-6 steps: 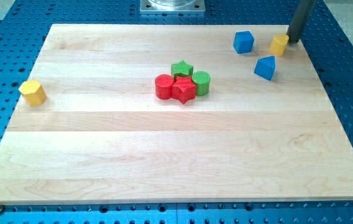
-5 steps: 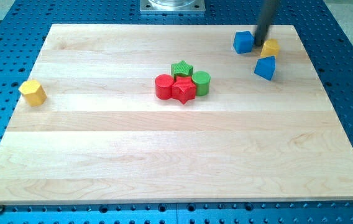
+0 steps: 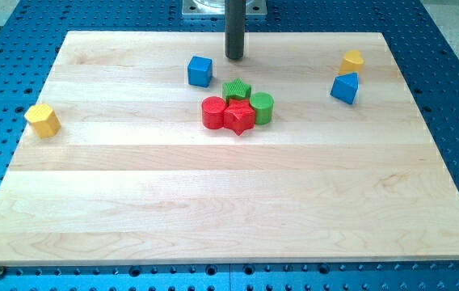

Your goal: Place the blue cube horizontally left to the green star

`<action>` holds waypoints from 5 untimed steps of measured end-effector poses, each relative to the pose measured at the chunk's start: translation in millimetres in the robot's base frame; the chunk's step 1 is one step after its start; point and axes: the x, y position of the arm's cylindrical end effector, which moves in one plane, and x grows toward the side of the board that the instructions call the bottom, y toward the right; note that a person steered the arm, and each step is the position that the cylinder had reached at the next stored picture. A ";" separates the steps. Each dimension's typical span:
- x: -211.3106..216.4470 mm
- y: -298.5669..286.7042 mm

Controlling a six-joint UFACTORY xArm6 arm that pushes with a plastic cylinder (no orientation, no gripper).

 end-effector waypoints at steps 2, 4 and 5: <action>-0.7 -2.4; 39.4 -44.8; 73.6 -128.5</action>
